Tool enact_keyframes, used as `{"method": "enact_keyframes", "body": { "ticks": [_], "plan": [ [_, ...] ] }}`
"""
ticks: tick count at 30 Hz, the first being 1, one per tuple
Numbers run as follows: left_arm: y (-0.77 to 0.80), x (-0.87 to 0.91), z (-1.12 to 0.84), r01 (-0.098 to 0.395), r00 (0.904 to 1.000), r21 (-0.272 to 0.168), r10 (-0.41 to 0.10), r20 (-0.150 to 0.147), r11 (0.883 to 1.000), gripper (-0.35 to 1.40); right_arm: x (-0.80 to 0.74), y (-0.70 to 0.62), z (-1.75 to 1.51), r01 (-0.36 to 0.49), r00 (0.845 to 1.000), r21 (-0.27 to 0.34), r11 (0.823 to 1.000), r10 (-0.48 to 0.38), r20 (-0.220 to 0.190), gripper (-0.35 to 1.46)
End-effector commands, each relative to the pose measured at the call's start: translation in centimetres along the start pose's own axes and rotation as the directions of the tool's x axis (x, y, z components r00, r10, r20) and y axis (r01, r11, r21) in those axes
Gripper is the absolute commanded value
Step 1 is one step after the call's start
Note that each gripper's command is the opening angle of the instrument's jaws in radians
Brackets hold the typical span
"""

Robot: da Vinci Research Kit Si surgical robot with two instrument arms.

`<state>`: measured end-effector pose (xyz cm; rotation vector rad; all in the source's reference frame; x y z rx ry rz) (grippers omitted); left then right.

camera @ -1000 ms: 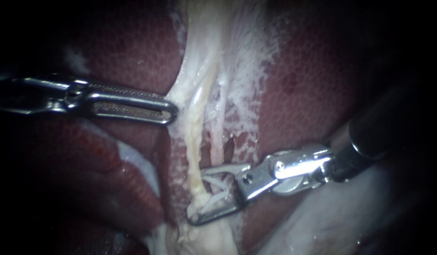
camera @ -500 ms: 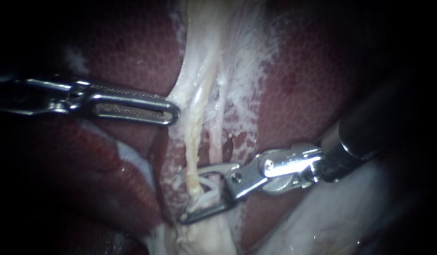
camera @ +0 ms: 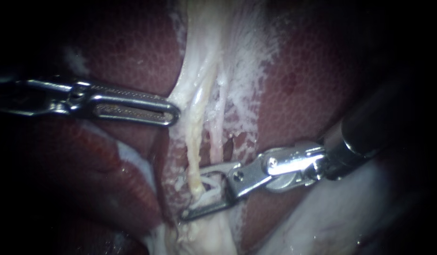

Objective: Clipping first clip left tube

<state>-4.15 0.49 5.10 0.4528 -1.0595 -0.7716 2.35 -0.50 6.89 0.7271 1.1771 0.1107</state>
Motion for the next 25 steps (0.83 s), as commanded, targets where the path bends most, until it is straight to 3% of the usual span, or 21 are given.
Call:
{"method": "enact_keyframes", "body": {
  "ticks": [1, 5, 25],
  "plan": [
    [0.0, 0.0, 0.0, 0.0, 1.0, 0.0, 0.0, 0.0, 1.0, -0.35, 0.0, 0.0, 0.0, -0.001, 1.0, 0.009, 1.0, 0.001, -0.001, -0.35],
    [0.0, 0.0, 0.0, 0.0, 1.0, 0.0, 0.0, 0.0, 1.0, -0.35, 0.0, -0.01, 0.01, -0.005, 1.0, 0.042, 0.999, 0.005, 0.004, -0.35],
    [0.01, 0.0, 0.01, 0.0, 1.0, 0.0, 0.0, 0.0, 1.0, -0.35, -0.05, -0.02, 0.03, -0.006, 1.0, 0.042, 0.999, 0.006, 0.006, -0.35]
  ]
}}
